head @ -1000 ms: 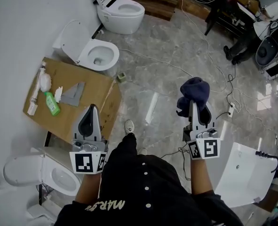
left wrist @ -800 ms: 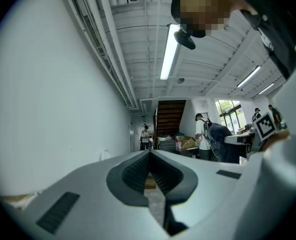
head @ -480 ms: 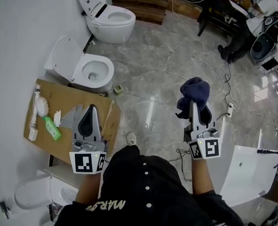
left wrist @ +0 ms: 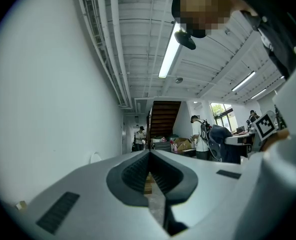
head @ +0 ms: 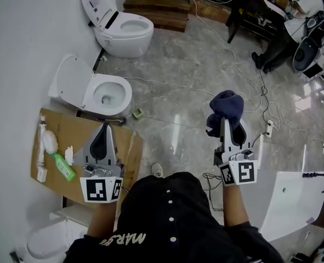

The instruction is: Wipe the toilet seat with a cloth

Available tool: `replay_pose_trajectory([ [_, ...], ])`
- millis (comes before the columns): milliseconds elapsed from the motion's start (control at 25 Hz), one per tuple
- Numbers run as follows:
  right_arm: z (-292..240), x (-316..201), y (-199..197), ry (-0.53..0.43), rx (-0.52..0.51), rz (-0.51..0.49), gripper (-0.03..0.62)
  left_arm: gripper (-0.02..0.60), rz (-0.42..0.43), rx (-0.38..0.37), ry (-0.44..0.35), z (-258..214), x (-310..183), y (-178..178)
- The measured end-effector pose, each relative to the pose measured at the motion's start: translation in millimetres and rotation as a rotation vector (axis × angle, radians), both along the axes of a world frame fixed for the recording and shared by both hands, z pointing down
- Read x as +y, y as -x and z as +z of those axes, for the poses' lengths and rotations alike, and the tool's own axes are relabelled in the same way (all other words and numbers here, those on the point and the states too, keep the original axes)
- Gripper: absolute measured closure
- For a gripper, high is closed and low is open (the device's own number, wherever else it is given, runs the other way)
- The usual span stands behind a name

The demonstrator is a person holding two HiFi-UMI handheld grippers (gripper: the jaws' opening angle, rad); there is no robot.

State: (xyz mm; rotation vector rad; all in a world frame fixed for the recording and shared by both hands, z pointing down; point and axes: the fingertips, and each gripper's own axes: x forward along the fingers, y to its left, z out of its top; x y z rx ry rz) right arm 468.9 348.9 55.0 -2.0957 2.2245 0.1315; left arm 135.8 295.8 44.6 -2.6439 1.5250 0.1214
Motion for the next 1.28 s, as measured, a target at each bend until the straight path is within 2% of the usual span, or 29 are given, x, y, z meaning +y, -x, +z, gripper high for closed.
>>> replay_pose_trajectory([
  [480, 3.4, -33.6, -38.0, -0.039, -0.029, 0.021, 0.522, 0.571, 0.031, -0.023, 0.027, 12.9, -45.5, -39.3],
  [640, 6.8, -55.2, -73.2, -0.043, -0.032, 0.013, 0.522, 0.571, 0.007, -0.024, 0.046, 21.9, -68.5, -67.2],
  [920, 4.9, -106.3, -143.8, -0.035, -0.022, 0.003, 0.522, 0.571, 0.010, -0.012, 0.030, 14.2, -110.0, -144.5],
  [1280, -3.6, -173.6, -212.6, -0.029, -0.011, -0.081, 0.523, 0.571, -0.102, -0.015, 0.033, 6.9, -154.1, -199.8],
])
